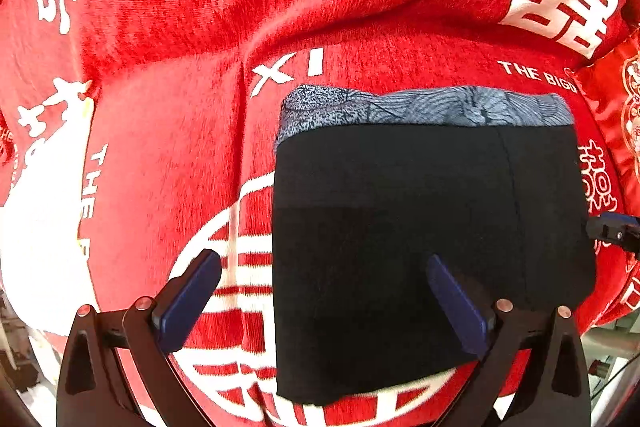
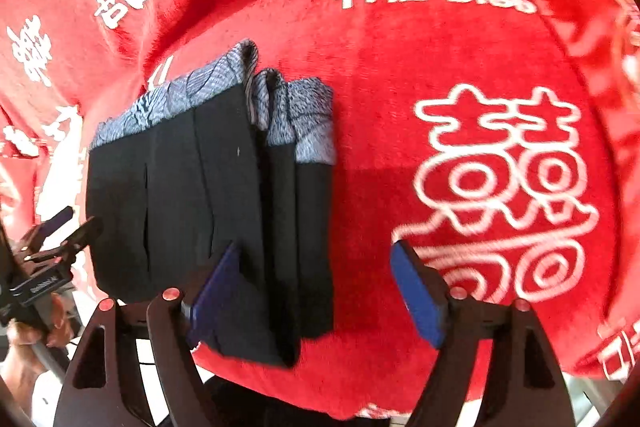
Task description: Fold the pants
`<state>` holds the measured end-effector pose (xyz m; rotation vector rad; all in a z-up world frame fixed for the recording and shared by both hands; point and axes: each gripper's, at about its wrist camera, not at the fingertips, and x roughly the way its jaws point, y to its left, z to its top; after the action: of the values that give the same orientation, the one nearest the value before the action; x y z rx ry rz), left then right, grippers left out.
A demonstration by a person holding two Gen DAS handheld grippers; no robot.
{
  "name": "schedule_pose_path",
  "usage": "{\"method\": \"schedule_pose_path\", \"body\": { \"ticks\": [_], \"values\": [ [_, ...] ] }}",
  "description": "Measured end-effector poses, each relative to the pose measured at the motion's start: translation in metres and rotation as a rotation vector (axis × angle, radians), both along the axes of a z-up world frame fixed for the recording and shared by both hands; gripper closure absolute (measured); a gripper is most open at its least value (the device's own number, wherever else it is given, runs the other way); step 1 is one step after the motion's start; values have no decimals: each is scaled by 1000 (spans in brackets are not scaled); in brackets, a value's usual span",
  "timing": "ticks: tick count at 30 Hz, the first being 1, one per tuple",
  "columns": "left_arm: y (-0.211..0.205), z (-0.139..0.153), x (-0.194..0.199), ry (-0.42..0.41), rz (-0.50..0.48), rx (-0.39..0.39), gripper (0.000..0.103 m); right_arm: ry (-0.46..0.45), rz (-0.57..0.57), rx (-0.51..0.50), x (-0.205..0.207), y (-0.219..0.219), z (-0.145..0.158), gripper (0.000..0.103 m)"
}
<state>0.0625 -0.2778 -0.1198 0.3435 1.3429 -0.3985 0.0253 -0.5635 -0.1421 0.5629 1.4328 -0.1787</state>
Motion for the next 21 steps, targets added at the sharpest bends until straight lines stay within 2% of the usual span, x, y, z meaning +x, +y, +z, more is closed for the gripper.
{"method": "schedule_pose_path", "body": {
  "ticks": [4,5,6,11,14,21],
  "values": [
    [1,13,-13,-3,-5,35,0,-1,-41,-54,-23,2,21,10],
    [1,18,-17,-4,0,42,0,-5,-46,-81,-28,8,28,3],
    [2,23,-20,-4,6,43,0,-12,-47,-96,-34,11,36,0],
    [7,45,-40,-2,4,47,0,-36,-54,-158,-44,40,70,0],
    [9,56,-49,-6,-3,55,0,-27,-62,-140,-43,58,82,0],
    [19,94,-71,0,-21,33,0,-43,-64,-177,-51,86,120,0]
  ]
}}
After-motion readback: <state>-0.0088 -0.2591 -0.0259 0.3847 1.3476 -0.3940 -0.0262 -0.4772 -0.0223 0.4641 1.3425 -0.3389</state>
